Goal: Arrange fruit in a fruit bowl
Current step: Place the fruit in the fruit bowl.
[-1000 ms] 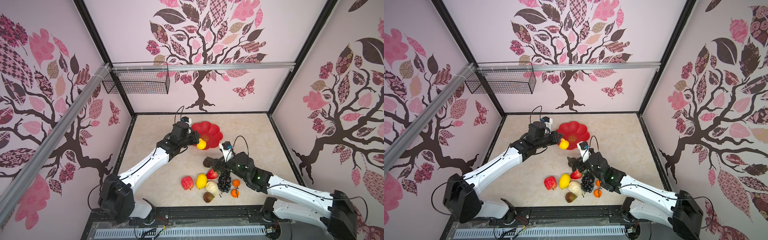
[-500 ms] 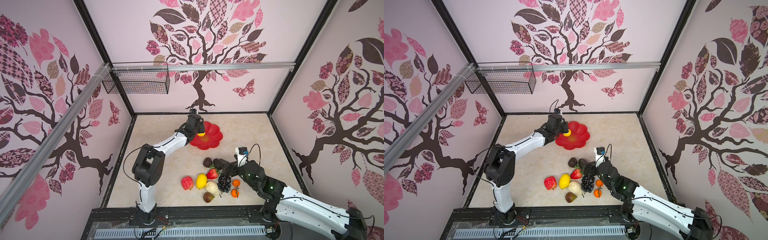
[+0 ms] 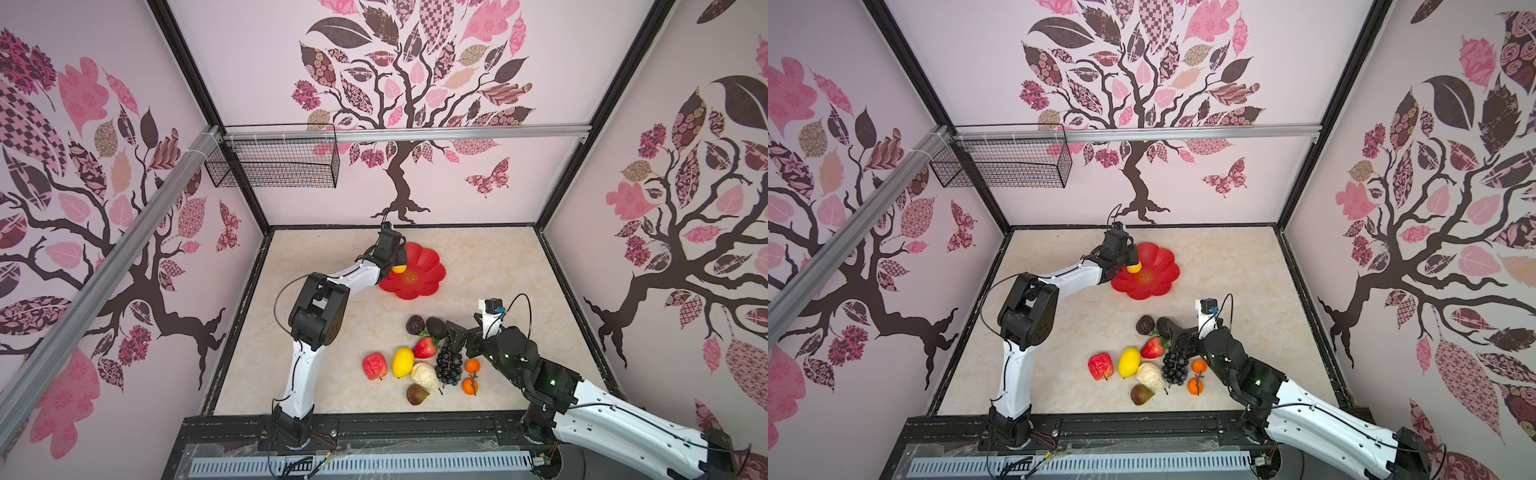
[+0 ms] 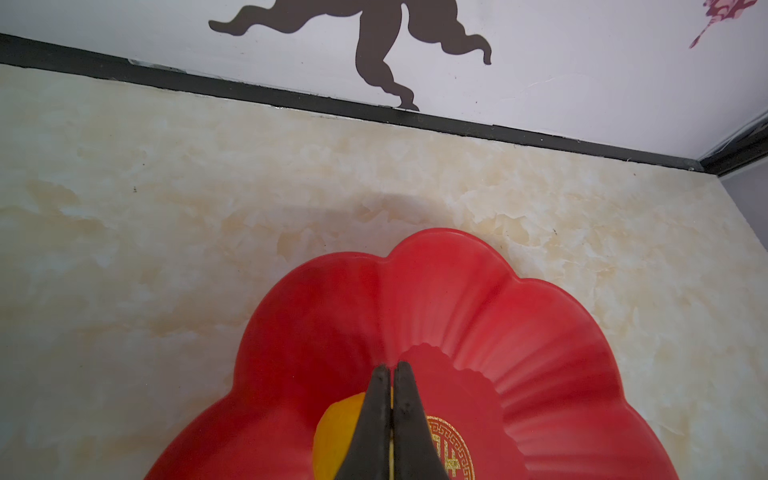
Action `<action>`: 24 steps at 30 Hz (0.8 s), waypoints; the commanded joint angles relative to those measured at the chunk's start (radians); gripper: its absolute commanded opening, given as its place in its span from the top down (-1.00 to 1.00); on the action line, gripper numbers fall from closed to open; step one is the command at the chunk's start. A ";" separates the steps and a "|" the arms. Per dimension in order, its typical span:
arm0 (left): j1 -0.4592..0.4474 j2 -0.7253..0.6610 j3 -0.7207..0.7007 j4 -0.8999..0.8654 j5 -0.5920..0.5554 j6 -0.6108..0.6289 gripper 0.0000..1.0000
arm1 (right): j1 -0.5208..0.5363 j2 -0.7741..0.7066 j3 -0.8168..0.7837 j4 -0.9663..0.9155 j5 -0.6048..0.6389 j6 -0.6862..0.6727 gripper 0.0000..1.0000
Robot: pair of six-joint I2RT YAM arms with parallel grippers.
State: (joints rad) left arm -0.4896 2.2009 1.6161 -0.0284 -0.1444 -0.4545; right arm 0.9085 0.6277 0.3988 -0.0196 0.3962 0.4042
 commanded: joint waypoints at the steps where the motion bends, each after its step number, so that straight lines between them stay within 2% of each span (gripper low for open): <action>1: -0.004 0.024 0.049 0.044 0.003 0.015 1.00 | 0.004 -0.011 -0.006 -0.011 -0.005 0.002 -0.99; 12: -0.027 0.034 0.008 0.137 -0.023 0.060 1.00 | 0.004 0.005 -0.011 -0.002 -0.020 0.002 -0.99; 24: -0.035 0.036 -0.027 0.154 -0.052 0.093 1.00 | 0.004 0.006 -0.009 -0.013 -0.022 -0.003 -0.99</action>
State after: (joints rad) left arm -0.5236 2.2208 1.6154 0.0959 -0.1810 -0.3801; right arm 0.9089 0.6357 0.3985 -0.0208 0.3729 0.4042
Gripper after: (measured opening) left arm 0.050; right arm 0.995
